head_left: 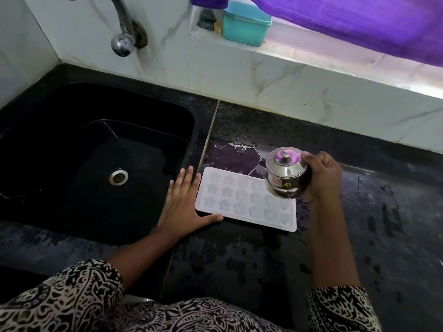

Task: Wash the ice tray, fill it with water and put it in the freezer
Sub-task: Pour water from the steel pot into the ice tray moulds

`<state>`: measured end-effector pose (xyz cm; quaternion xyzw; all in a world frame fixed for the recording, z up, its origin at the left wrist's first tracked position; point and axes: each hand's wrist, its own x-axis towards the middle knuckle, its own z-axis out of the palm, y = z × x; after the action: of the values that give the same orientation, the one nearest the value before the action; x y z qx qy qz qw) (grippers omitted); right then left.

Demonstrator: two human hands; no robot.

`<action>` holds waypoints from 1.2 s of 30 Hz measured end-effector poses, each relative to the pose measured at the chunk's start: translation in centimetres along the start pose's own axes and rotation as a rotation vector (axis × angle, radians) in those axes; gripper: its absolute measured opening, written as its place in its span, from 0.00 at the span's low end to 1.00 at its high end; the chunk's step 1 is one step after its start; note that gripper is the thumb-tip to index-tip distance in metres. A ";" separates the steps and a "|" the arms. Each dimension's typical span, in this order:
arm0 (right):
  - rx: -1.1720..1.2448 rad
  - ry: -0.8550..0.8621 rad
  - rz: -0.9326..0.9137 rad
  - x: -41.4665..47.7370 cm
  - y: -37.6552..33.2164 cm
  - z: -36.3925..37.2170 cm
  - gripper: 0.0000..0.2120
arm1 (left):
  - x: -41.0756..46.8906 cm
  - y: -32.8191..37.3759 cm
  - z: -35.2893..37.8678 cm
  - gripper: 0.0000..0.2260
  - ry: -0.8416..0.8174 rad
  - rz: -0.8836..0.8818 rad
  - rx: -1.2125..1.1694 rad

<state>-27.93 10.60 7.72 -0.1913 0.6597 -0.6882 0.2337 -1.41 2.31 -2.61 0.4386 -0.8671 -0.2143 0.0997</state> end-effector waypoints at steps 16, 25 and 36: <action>-0.197 -0.072 -0.120 0.7 -0.8 -1.5 0.16 | 0.1 0.3 -0.1 0.59 -0.006 -0.018 -0.024; -0.154 -0.081 -0.092 0.6 -0.3 -0.4 0.17 | 0.1 0.3 -0.1 0.57 0.002 -0.021 -0.019; -0.153 -0.040 -0.092 1.1 -0.3 -3.0 0.16 | 0.2 0.2 0.0 0.57 0.007 -0.021 -0.022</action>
<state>-30.58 12.44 7.81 -0.2523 0.6963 -0.6416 0.1997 -1.65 2.28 -2.52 0.4475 -0.8595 -0.2233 0.1053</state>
